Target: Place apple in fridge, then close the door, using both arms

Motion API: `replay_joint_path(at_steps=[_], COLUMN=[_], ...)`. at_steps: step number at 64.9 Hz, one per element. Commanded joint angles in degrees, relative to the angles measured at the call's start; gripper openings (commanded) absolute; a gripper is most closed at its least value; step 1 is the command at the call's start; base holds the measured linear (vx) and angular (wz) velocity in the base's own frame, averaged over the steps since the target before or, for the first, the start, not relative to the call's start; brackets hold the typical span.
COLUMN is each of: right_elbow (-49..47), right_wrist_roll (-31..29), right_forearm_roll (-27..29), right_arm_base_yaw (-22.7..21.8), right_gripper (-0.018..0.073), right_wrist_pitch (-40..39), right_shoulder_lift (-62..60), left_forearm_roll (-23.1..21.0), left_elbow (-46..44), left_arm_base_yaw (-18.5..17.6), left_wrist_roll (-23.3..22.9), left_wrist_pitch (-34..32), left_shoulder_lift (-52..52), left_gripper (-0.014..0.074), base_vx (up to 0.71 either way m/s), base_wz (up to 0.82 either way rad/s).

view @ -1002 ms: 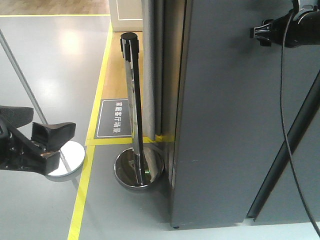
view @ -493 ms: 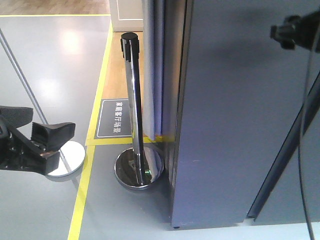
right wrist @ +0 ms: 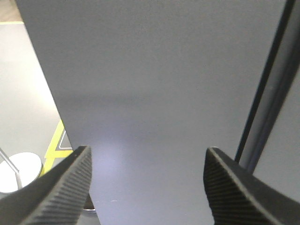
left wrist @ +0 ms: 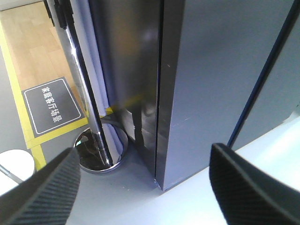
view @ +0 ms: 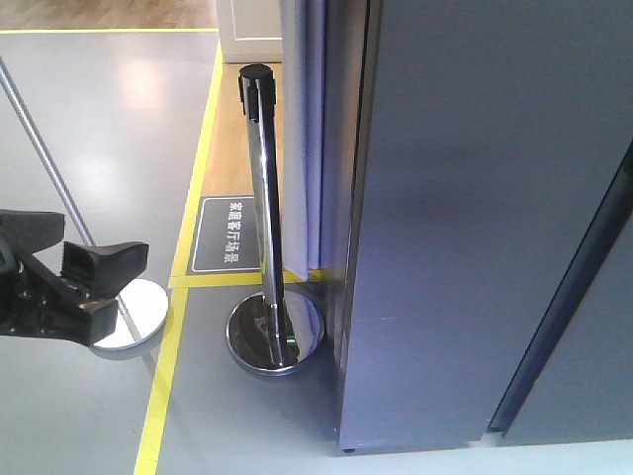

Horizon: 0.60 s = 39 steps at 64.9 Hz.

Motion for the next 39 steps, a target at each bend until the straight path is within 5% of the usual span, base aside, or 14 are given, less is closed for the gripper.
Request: replay_joint_path(at_steps=[1,39], right_elbow=[-1.1,-1.1], right_wrist_roll=[-0.3,-0.2], right_forearm_roll=[-0.1,0.3], right_arm_base_yaw=[-0.1,-0.1], right_gripper=[0.0491,0.0489], right_wrist_pitch=[-4.3,-4.4], right_shoulder_lift=[-1.8,-2.8], left_forearm_roll=[0.9,0.4], left_elbow=[-1.4,-1.5], left_arm_base_yaw=[0.0,0.0], left_wrist_roll=[-0.6,-0.7], left_wrist_pitch=[-3.0,-7.7], left_shoulder_lift=[-0.7,-0.7], left_gripper=[0.0545,0.0542], base_vx=[0.00,0.00], base_wz=[0.00,0.00])
